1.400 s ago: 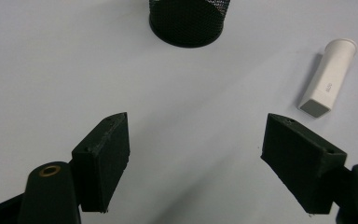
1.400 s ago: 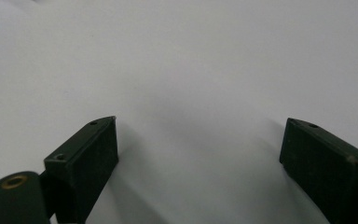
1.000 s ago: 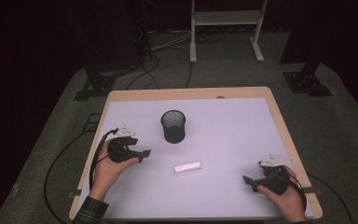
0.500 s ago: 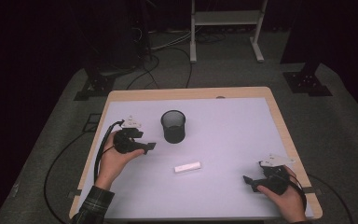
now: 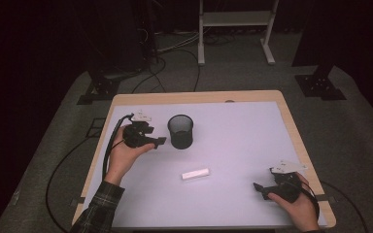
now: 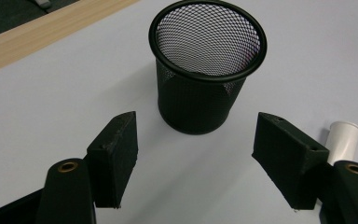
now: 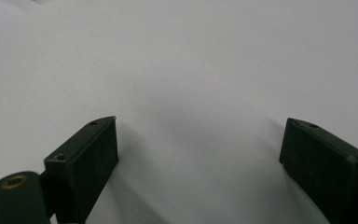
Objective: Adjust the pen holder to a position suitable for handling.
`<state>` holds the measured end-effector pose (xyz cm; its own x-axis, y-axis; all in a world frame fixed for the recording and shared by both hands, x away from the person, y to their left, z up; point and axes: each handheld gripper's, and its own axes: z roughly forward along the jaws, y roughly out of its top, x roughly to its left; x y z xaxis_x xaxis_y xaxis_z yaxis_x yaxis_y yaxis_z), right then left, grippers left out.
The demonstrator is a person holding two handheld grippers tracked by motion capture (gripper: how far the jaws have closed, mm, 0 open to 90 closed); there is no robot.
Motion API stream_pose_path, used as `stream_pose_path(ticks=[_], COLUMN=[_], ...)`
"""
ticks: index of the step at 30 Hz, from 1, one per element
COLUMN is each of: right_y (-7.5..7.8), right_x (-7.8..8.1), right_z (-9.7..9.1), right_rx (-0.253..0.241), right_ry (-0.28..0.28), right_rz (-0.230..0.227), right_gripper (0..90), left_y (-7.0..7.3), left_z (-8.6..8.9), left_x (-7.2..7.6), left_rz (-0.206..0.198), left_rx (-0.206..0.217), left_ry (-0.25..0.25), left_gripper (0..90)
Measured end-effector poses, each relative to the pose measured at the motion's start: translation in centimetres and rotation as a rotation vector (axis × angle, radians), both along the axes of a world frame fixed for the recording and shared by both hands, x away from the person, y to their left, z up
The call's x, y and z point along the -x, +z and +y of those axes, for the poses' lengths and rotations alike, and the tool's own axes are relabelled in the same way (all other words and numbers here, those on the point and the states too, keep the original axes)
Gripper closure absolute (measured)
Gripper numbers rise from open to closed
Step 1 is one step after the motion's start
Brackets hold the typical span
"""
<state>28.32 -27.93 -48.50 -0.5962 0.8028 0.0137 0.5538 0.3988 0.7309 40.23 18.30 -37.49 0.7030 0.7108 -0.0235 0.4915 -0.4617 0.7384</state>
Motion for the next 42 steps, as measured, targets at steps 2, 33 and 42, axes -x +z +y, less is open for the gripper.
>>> stream_pose_path(ticks=[2, 33, 42], right_y=[0.0, 0.0, 0.0], right_x=[0.0, 0.0, 0.0], right_z=[0.0, 0.0, 0.0], right_rx=[0.002, 0.001, 0.002], right_ry=[0.002, 0.0, 0.0], right_rz=[0.0, 0.0, 0.0], right_gripper=[10.1, 10.1, 10.1], left_y=[0.1, 0.3, -0.5], left_z=[-0.2, -2.8, -3.6], left_x=[-0.3, -5.9, -7.2], left_rz=[0.0, 0.02, 0.036], left_rx=[0.0, 0.001, -0.035], left_ry=[0.001, 0.025, 0.029], left_gripper=[30.8, 36.0, 38.9])
